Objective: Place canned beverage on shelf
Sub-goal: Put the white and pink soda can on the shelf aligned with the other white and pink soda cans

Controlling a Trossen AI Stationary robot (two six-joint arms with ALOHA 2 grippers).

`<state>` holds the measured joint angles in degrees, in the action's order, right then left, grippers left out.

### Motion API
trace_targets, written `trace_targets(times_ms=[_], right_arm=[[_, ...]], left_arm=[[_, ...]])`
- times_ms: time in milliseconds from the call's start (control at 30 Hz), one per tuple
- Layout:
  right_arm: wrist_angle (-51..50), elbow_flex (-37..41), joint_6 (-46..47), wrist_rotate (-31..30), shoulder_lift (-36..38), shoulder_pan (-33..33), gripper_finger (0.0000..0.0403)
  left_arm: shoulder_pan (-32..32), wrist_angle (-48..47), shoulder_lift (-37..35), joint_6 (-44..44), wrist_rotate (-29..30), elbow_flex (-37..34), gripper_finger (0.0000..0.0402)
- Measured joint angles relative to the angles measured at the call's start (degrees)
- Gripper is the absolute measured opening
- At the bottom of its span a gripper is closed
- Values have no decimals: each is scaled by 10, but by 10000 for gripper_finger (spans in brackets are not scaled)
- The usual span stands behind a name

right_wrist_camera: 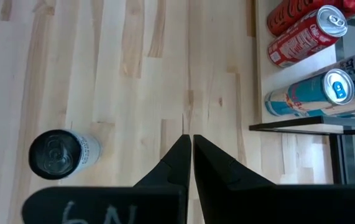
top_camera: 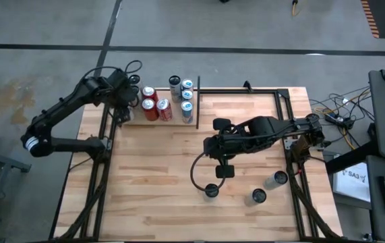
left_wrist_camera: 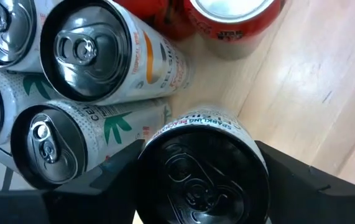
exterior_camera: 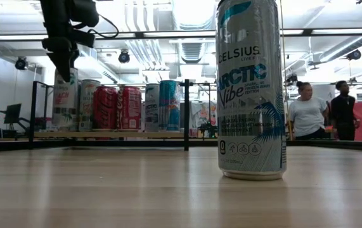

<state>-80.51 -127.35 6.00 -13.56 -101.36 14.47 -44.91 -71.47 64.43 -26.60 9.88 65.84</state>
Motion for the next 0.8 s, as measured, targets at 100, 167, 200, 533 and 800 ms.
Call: trace_targets(times_ms=[100, 167, 200, 533, 800], right_arm=[[0, 0, -1, 0, 0, -3, 9], [0, 0, -4, 0, 0, -5, 9], [0, 0, -5, 0, 0, -6, 9], [0, 0, -9, 0, 0, -10, 9], [0, 0, -11, 0, 0, -12, 9]], left_arm=[[0, 5, 6, 0, 0, 0, 246], [0, 7, 11, 1, 0, 0, 246], [0, 10, 12, 1, -1, 0, 246], [-2, 35, 23, 3, 0, -4, 263], [-2, 35, 23, 6, 0, -5, 273]])
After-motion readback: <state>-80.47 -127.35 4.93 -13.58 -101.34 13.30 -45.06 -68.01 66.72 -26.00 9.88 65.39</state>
